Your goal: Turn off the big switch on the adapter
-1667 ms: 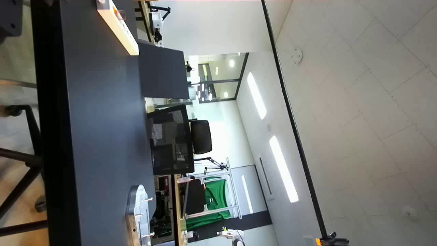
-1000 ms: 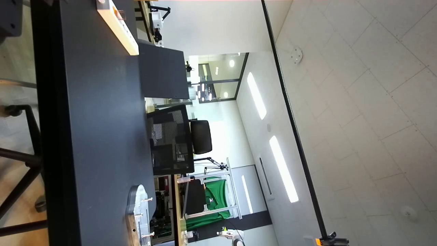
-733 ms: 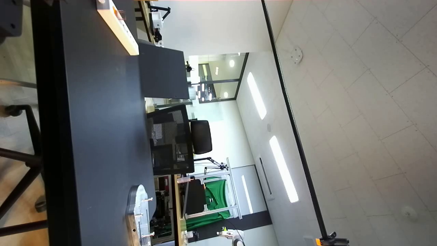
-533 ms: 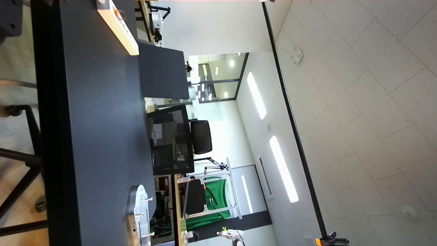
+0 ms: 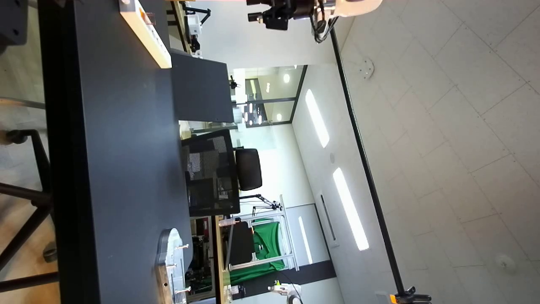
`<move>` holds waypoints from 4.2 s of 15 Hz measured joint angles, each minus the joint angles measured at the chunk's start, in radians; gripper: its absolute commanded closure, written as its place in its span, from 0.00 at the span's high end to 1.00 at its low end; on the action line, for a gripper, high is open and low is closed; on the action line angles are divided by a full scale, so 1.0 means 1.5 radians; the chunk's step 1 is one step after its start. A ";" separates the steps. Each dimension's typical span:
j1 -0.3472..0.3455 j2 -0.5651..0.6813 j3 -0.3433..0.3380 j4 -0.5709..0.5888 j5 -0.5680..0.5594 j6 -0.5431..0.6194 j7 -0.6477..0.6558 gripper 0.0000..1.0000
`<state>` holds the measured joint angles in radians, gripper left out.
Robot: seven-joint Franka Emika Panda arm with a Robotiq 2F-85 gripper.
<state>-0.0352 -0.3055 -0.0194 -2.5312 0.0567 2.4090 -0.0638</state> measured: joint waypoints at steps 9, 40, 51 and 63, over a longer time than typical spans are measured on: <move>0.000 0.153 -0.002 0.068 -0.020 0.088 -0.015 0.12; 0.005 0.322 0.027 0.055 0.126 0.164 -0.129 0.00; -0.012 0.373 0.060 0.056 0.169 0.214 -0.189 0.00; -0.033 0.382 0.076 0.055 0.171 0.221 -0.199 0.00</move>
<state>-0.0843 0.2673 0.0953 -2.4488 0.3129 2.7399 -0.3622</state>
